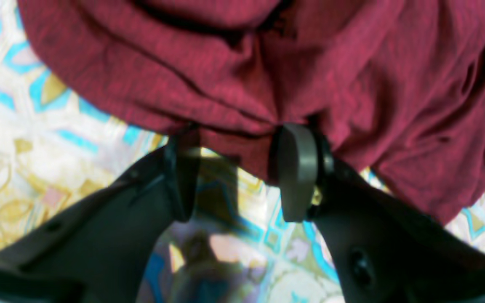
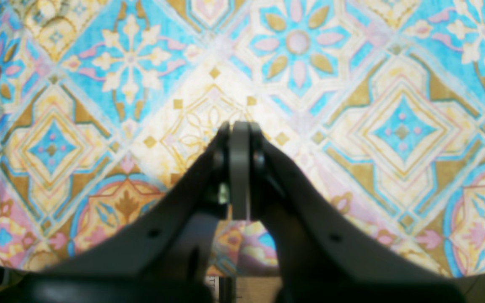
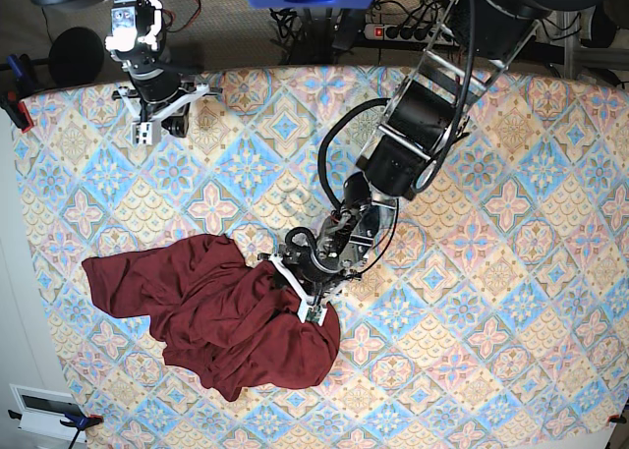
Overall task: Layout the t-shirt on the table in an organized manner, then fold the t-shirt properly
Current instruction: 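Lift and drag the red shirt with the left gripper, spreading it out, then regrasp the shirt with the left gripper and pull it toward the robot, then grasp the shirt edge with the right gripper near the left gripper, then pull the shirt apart, right gripper sweeping away from the left gripper, then release with the right gripper and reach the left gripper into the shirt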
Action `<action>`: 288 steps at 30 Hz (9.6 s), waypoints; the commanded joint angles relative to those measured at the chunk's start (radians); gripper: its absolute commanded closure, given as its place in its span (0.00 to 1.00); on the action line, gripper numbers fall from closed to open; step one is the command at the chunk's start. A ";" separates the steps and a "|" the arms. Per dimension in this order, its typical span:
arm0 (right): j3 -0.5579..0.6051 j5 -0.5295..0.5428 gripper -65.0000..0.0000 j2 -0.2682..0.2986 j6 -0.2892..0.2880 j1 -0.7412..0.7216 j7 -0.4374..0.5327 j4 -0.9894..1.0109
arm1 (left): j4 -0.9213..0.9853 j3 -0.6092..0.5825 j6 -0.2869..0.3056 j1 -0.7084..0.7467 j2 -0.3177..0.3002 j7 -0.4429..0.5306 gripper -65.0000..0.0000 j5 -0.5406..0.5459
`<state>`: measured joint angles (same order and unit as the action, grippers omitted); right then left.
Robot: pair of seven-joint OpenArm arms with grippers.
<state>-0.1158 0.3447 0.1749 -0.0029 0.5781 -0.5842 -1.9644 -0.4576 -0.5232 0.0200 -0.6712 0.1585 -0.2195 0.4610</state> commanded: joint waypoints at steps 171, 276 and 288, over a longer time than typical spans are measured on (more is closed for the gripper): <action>0.805 -0.226 0.73 -0.191 -0.168 -0.731 -0.027 0.524 | -1.455 1.372 0.128 1.109 -0.567 -0.662 1.00 0.097; 0.509 -0.221 0.82 -0.120 -0.075 -0.551 -0.093 0.316 | -1.121 0.549 0.301 0.448 -0.503 -0.841 0.58 -0.038; 0.445 -0.223 0.82 -0.119 -0.075 -0.436 -0.093 0.181 | -0.921 0.387 0.306 0.402 -0.403 -0.703 0.79 -0.244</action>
<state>0.3286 0.1127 0.0643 -0.0738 0.1555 -0.7017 -1.7618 -1.3628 -0.1387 0.3248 -0.2451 -0.2413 -0.9379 0.2108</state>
